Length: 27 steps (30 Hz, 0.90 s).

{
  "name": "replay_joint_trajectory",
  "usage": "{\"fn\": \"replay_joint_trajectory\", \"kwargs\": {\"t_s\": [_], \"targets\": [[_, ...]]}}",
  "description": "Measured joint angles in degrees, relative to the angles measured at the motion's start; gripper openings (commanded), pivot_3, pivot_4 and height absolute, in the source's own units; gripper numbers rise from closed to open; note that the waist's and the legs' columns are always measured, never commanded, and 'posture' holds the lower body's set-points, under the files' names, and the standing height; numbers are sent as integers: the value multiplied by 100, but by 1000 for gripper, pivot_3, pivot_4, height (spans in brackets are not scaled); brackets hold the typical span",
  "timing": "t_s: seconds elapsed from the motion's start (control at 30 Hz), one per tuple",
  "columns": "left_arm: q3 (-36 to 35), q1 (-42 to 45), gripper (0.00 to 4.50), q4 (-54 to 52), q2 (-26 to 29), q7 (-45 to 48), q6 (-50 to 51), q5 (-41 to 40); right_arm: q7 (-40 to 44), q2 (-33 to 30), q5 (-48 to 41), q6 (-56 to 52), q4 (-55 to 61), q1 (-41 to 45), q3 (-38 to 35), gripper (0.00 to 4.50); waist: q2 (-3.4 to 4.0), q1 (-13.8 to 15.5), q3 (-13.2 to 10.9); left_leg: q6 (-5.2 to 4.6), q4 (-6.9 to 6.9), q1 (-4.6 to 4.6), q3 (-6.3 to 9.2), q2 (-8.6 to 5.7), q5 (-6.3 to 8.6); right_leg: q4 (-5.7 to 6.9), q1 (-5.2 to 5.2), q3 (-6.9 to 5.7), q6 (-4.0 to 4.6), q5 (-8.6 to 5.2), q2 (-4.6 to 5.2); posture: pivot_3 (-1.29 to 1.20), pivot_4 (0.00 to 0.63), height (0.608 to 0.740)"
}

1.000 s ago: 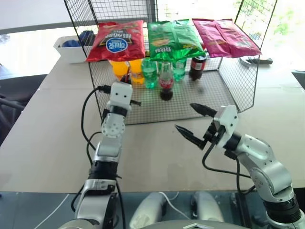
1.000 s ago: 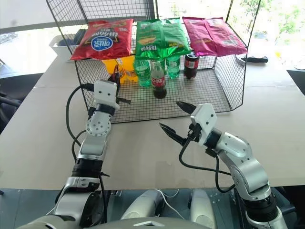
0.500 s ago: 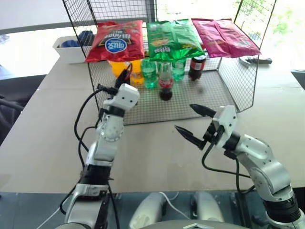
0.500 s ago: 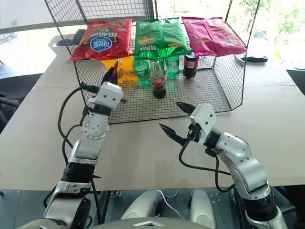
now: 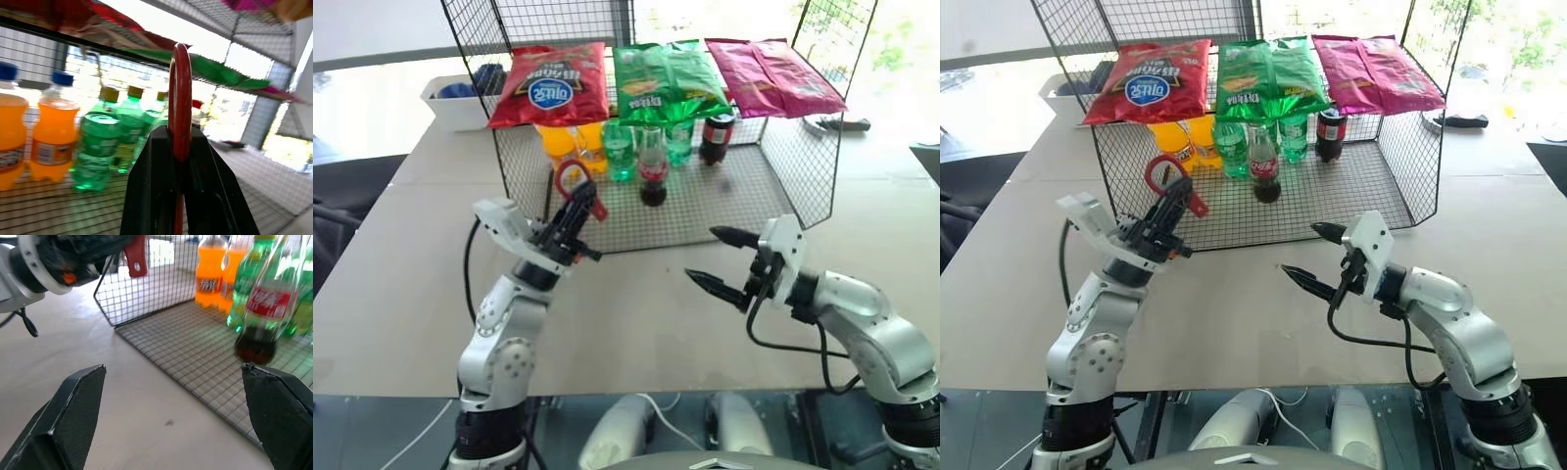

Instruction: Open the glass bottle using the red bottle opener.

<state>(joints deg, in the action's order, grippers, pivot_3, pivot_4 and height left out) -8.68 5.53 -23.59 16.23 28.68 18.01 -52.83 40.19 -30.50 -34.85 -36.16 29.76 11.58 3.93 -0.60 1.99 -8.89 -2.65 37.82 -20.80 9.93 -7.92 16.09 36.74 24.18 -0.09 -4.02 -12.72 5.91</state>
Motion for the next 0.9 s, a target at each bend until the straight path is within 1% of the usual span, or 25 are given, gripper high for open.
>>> {"fn": "replay_joint_trajectory", "kwargs": {"t_s": [0.13,0.2,0.3,0.37,0.63,0.73,0.77,0.8,0.83,0.87,0.9], "targets": [[155,0,31,2,83,519,891,-1170,46,-93,-1105,-1217,18,525,-22,4500,-1,0,0,-1,0,-1,-1,4,1,-3,0,1,4,2,0,0,150,734],[270,6,31,6,12,629,1112,-1422,-33,-69,-1510,-1652,8,750,-32,4500,-1,3,0,-3,0,-2,-2,3,2,-5,0,3,5,3,2,0,150,734],[506,92,31,35,-113,796,1397,-1617,-369,172,-2315,-2338,-75,1024,-95,4500,-2,9,1,-3,-1,-3,-1,4,2,-7,1,16,10,6,7,0,150,734],[556,110,31,66,-130,885,1480,-1655,-569,277,-2681,-2579,-111,1047,-123,4500,-2,12,1,-3,-3,-4,-1,4,2,-9,1,23,10,6,7,0,150,734],[727,128,31,310,-259,1164,1766,-1641,-1304,739,-3957,-3059,-392,1415,-179,4500,-1,-2,0,-4,-4,-5,-7,5,3,-11,4,28,11,7,6,0,150,734],[753,114,0,307,-321,1189,1780,-1614,-1405,711,-4214,-3127,-407,1443,-179,3596,-1,0,0,-6,-4,-6,-7,5,4,-14,4,28,11,7,6,0,150,734],[763,114,0,305,-339,1229,1787,-1599,-1434,635,-4249,-3145,-432,1454,-179,2964,-2,1,0,-6,-4,-7,-7,5,4,-15,4,27,11,7,6,0,150,734],[779,114,0,304,-340,1249,1795,-1598,-1441,601,-4265,-3154,-452,1456,-179,2511,-2,0,0,-6,-4,-7,-7,5,4,-16,4,26,10,7,5,0,150,734],[802,113,0,291,-341,1281,1803,-1598,-1450,572,-4288,-3168,-494,1456,-180,2343,-2,0,0,-6,-5,-6,-7,5,4,-15,4,26,11,7,6,0,150,734],[826,109,0,282,-339,1317,1820,-1597,-1451,527,-4299,-3194,-530,1462,-179,1634,-1,0,0,-6,-6,-6,-7,5,4,-16,4,27,11,7,6,0,150,734],[843,106,0,279,-339,1353,1830,-1596,-1451,494,-4300,-3208,-556,1475,-175,1233,-1,0,0,-6,-6,-7,-6,5,4,-16,4,26,10,7,6,0,150,734]]}}
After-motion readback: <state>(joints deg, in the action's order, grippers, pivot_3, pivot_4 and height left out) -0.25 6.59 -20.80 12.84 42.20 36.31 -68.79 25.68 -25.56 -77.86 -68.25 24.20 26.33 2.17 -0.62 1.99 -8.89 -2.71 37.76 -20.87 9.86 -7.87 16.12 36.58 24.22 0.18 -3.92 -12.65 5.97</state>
